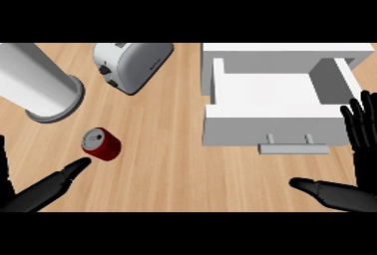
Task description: Pick up the can, place it into the drawer and close the drawer
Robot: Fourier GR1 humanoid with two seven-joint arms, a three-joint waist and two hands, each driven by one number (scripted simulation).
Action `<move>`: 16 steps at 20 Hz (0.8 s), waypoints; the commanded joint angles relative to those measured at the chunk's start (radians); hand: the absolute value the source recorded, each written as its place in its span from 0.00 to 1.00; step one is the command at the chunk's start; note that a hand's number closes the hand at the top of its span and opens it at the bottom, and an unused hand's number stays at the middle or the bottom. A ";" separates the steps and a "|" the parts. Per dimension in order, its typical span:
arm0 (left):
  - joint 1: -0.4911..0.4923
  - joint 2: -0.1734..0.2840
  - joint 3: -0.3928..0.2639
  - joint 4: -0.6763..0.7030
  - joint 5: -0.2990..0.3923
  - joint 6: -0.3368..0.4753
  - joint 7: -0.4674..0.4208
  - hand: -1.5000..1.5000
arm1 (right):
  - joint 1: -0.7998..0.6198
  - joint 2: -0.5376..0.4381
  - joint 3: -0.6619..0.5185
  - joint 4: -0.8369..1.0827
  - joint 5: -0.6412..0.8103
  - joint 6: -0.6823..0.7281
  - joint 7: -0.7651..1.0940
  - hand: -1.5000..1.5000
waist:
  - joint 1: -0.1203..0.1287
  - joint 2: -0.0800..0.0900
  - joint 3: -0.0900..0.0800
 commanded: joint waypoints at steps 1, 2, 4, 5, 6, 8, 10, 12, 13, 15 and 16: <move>-0.046 -0.009 -0.050 -0.051 -0.110 0.021 0.135 0.00 | -0.010 -0.002 -0.028 0.058 -0.012 0.026 -0.048 0.00 | -0.001 0.000 0.000; 0.029 -0.009 -0.049 -0.024 -0.041 0.036 0.039 0.00 | 0.078 0.033 0.012 -0.003 0.009 0.025 -0.070 0.00 | -0.001 0.000 -0.001; -0.055 0.006 0.021 0.029 -0.028 0.000 0.066 0.00 | 0.011 -0.002 -0.047 -0.003 -0.016 0.021 -0.009 0.00 | -0.002 0.000 -0.001; 0.012 -0.009 -0.085 0.026 -0.041 0.071 0.040 0.00 | 0.099 -0.015 -0.064 -0.070 -0.073 0.071 -0.021 0.00 | -0.004 -0.001 -0.001; 0.003 -0.009 -0.096 0.102 -0.031 0.101 -0.039 0.00 | 0.042 0.014 -0.054 0.044 -0.022 0.036 -0.089 0.00 | -0.002 0.000 -0.001; -0.102 -0.009 -0.100 0.133 -0.084 0.132 0.072 0.00 | 0.082 0.004 -0.046 -0.009 -0.050 0.077 -0.068 0.00 | -0.006 0.000 0.000; -0.123 -0.008 0.008 0.225 0.024 0.066 -0.024 0.00 | 0.024 -0.034 -0.113 0.047 -0.089 0.096 -0.077 0.00 | -0.004 0.001 -0.001; -0.049 -0.010 -0.097 0.275 0.042 0.147 -0.121 0.00 | 0.099 0.006 -0.089 0.027 -0.080 0.102 -0.122 0.00 | -0.005 0.000 -0.001; -0.073 -0.010 -0.030 0.314 0.077 0.119 -0.153 0.00 | 0.068 -0.004 -0.076 -0.076 -0.056 0.059 -0.002 0.00 | -0.004 0.000 -0.001; -0.090 -0.010 -0.044 0.382 0.083 0.144 -0.155 0.00 | 0.045 -0.013 -0.087 -0.063 -0.057 0.063 0.002 0.00 | -0.004 0.001 -0.001; -0.047 -0.010 -0.099 0.282 0.012 0.148 -0.078 0.00 | 0.050 0.026 -0.043 0.018 -0.002 0.063 -0.081 0.00 | -0.001 0.000 -0.001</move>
